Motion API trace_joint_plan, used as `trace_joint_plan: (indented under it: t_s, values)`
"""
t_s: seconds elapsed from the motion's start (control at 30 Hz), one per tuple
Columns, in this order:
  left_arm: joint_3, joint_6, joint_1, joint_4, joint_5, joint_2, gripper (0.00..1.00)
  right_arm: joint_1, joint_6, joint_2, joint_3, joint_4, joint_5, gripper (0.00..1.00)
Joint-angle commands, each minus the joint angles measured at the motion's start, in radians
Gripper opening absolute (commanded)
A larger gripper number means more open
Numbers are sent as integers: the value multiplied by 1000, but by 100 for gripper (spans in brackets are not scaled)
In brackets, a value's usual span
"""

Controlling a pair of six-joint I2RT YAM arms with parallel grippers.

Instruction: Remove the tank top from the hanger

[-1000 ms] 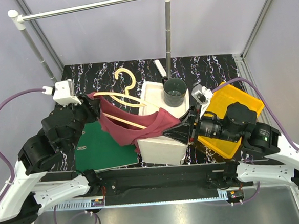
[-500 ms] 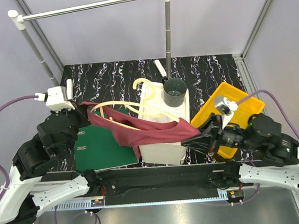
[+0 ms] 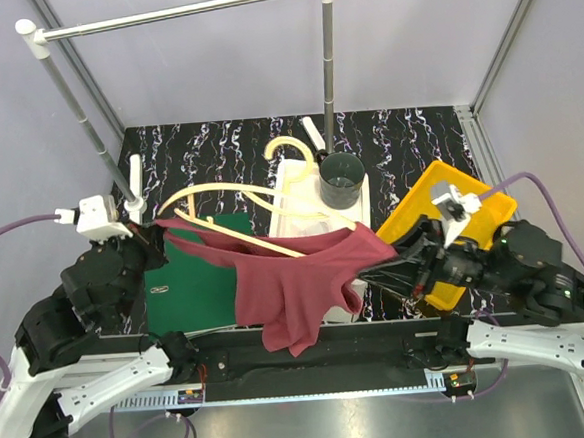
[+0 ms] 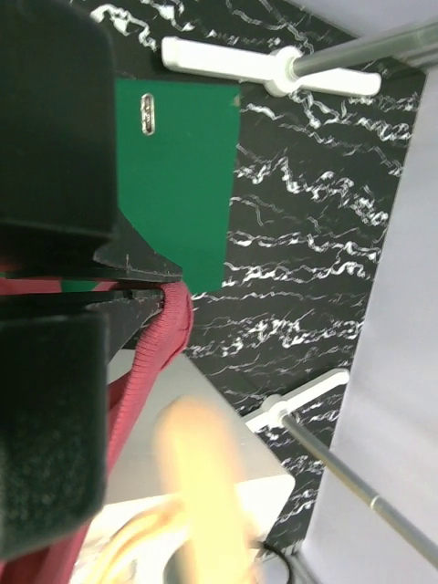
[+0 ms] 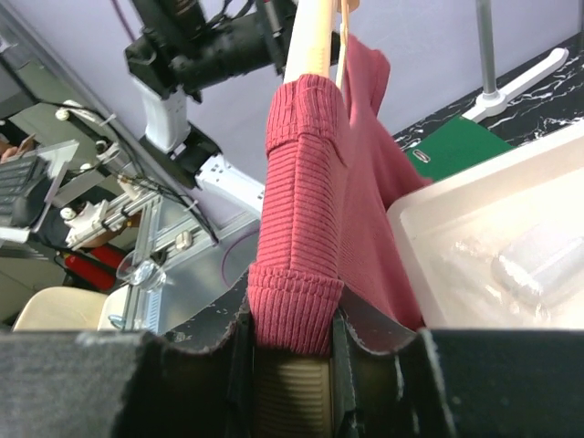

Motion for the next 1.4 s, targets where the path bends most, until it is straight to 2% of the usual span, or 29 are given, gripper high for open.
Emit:
trace_joint_plan:
  t_s: [0.0, 0.17, 0.2, 0.23, 0.27, 0.3, 0.37, 0.47, 0.6, 0.73, 0.9, 1.13, 1.37]
  values:
    - [-25, -54, 7, 15, 39, -62, 0, 6, -29, 133, 94, 172, 60, 0]
    - [-34, -51, 7, 4, 71, -108, 1, 6, -66, 306, 203, 212, 134, 0]
    - [-26, -51, 7, 0, 90, -114, 7, 4, -72, 328, 219, 215, 136, 0]
    - [-23, -51, 5, -3, 105, -119, 20, 4, -77, 348, 249, 221, 174, 0]
    - [-19, -49, 5, -5, 126, -134, 49, 4, -86, 388, 263, 222, 186, 0]
    - [-11, -44, 7, -3, 178, -142, 63, 4, -92, 408, 277, 227, 197, 0]
    - [3, -46, 5, 1, 231, -161, 78, 4, -112, 463, 311, 230, 232, 0]
    - [35, -63, 7, 38, 329, -177, 85, 6, -136, 529, 337, 241, 249, 0]
    - [21, -112, 7, 170, 477, -171, 86, 4, -156, 595, 332, 296, 254, 0]
    - [4, -158, 7, 317, 525, -91, 83, 4, -172, 655, 322, 353, 254, 0]
    - [49, -155, 7, 434, 484, 16, 80, 4, -187, 721, 326, 391, 238, 0]
    - [41, -193, 7, 546, 384, 79, 68, 6, -190, 749, 306, 449, 212, 0]
    - [24, -245, 7, 552, 289, 110, 61, 6, -195, 761, 299, 472, 188, 0]
